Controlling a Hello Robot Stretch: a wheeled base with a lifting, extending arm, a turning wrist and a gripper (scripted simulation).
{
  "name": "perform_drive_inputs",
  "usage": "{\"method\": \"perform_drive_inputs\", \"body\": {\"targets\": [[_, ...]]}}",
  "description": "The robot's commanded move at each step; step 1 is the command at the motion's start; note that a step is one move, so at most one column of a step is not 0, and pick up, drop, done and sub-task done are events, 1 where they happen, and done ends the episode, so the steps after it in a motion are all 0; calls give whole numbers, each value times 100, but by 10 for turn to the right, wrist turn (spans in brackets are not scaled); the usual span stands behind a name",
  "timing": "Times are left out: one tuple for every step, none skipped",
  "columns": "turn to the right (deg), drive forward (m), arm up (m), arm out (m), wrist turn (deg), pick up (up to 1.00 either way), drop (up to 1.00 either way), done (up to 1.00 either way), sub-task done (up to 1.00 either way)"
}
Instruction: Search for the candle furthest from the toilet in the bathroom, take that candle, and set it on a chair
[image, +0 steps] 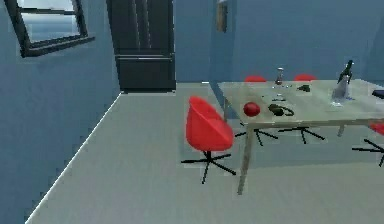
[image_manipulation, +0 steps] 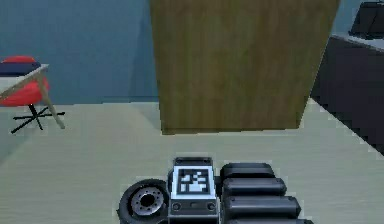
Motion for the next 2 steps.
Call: {"method": "perform_drive_inputs", "body": {"targets": [[-210,0,0,0,0,0,0,0,0],[0,100,0,0,0,0,0,0,0]]}}
